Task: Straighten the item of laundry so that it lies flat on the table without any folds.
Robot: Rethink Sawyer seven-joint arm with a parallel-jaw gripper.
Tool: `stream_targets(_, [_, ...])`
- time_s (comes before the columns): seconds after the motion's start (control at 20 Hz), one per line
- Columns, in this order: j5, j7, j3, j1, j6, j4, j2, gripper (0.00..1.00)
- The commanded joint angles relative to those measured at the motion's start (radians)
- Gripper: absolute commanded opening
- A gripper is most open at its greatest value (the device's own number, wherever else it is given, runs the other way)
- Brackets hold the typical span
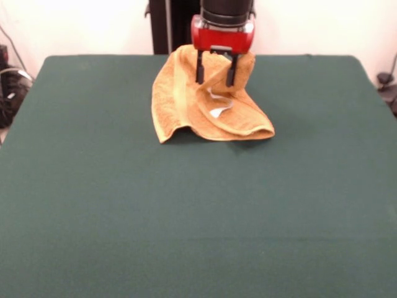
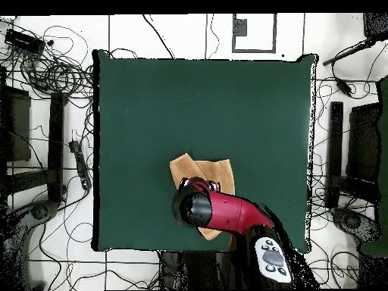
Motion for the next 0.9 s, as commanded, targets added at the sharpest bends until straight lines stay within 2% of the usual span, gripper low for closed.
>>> stream_targets(0.05, [-0.024, 0.124, 0.117, 0.013, -0.010, 0.058, -0.019, 1.00])
stream_targets(0.9, [-0.016, 0.130, 0.086, 0.042, 0.029, 0.050, -0.027, 1.00])
